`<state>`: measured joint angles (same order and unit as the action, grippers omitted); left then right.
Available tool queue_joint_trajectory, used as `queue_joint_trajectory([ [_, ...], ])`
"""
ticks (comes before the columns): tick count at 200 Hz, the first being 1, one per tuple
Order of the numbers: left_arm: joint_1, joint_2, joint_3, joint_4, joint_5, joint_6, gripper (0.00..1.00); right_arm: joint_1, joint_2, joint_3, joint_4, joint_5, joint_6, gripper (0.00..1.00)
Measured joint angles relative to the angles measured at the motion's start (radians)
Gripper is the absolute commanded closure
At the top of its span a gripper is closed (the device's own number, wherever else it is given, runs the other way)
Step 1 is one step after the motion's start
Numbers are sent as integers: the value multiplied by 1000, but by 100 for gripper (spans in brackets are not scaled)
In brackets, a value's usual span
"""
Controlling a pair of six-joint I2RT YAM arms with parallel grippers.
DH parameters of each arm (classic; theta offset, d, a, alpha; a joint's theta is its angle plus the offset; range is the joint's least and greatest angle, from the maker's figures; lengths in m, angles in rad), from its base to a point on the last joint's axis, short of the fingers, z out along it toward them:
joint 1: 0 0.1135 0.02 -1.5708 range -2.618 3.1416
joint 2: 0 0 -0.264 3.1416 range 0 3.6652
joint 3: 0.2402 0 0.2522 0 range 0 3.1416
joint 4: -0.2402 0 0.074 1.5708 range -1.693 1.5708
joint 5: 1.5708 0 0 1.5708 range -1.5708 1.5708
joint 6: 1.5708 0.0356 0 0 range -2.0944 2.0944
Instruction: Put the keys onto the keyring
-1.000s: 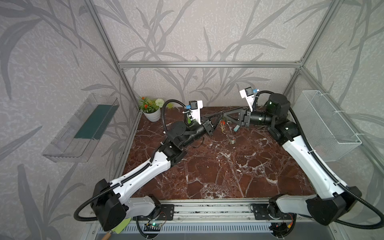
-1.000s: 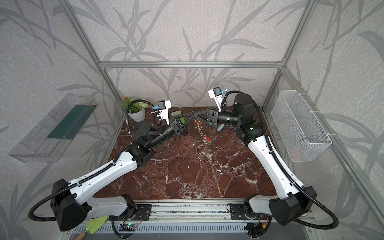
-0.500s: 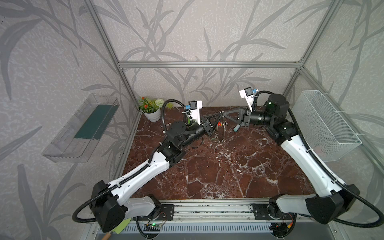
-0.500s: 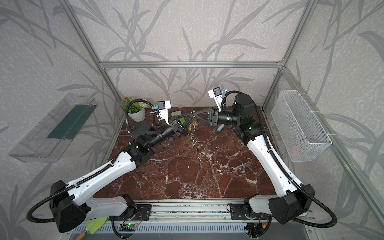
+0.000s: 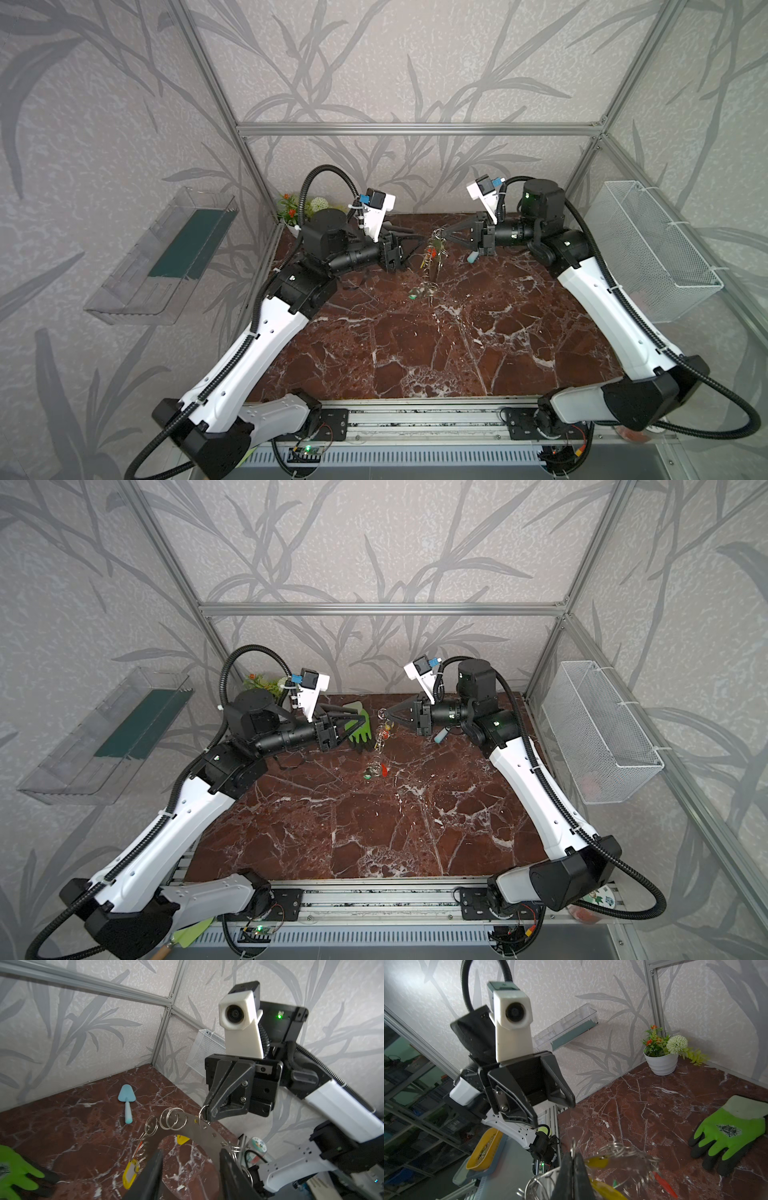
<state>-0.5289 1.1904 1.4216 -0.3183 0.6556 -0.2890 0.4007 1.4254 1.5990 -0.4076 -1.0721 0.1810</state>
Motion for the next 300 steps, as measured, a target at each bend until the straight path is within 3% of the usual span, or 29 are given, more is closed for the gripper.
queue_joint_trajectory([
  [47, 0, 137, 264, -312, 148, 262, 56, 43, 16, 59, -187, -2, -192, 100],
  [87, 0, 215, 309, -446, 172, 365, 59, 60, 29, 81, -248, -4, -261, 100],
  [137, 0, 220, 309, -469, 185, 391, 74, 65, 29, 81, -265, -6, -282, 100],
  [167, 0, 220, 310, -478, 198, 396, 76, 67, 29, 81, -264, -7, -282, 100],
  [274, -3, 232, 310, -465, 234, 385, 74, 71, 34, 81, -260, -11, -279, 100],
  [300, -7, 237, 310, -456, 241, 378, 88, 72, 40, 81, -256, -10, -279, 100],
])
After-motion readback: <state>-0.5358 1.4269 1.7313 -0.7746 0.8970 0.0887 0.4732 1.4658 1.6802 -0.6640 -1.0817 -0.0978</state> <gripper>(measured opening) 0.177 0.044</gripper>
